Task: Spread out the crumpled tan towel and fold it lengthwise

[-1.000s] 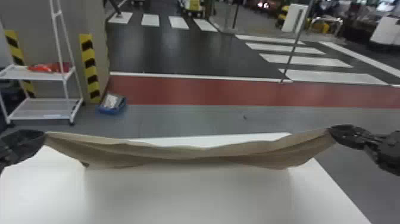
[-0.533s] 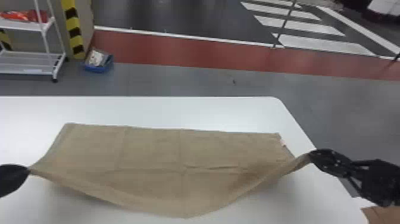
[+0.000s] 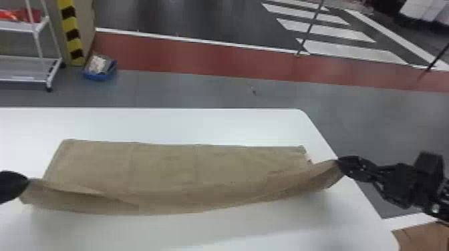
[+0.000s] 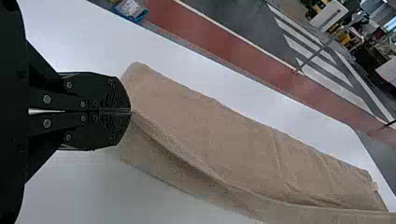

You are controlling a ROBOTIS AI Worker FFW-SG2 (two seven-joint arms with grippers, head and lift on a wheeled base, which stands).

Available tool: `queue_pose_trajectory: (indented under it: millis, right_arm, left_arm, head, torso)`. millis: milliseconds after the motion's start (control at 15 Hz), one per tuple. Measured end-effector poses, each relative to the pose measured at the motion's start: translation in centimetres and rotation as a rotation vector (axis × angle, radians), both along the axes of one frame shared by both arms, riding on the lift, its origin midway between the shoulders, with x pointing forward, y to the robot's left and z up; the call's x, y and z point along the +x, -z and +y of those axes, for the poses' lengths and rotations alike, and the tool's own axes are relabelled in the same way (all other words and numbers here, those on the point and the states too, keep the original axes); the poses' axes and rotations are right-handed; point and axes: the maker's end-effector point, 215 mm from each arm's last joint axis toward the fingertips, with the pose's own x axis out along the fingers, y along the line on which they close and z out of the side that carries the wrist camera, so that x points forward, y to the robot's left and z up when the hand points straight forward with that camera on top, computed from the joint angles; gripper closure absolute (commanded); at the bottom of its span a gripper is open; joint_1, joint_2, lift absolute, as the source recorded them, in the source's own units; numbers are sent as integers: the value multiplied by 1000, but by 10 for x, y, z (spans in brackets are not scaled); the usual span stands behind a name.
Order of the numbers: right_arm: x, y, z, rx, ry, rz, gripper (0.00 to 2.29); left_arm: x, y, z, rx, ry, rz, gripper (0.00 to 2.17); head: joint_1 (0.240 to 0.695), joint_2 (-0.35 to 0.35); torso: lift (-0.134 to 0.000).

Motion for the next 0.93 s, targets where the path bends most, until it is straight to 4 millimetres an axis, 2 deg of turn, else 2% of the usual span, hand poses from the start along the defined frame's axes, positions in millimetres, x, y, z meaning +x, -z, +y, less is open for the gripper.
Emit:
queue_pose_trajectory:
  millis: [267,400,667,933]
  right_arm:
    - [45,19,-8,-8,34,74,1116]
    - [66,30,-6,-17,44,109,1116]
    - [94,49,8,-37,43,165,1116]
    - [110,50,13,-35,53,182,1116]
  left_arm:
    - [61,2,-2,14,-14,8,1376]
    - [87,10,-9,44,2,30,1376]
    - [122,40,-23,119,39,107,1376]
    - [138,53,-22,175,55,160,1376]
  head:
    - [695,-276]
    - [695,-264]
    - [695,-248]
    - [695,-235]
  torso:
    - [-124]
    - [-124]
    - [-124]
    - [-124]
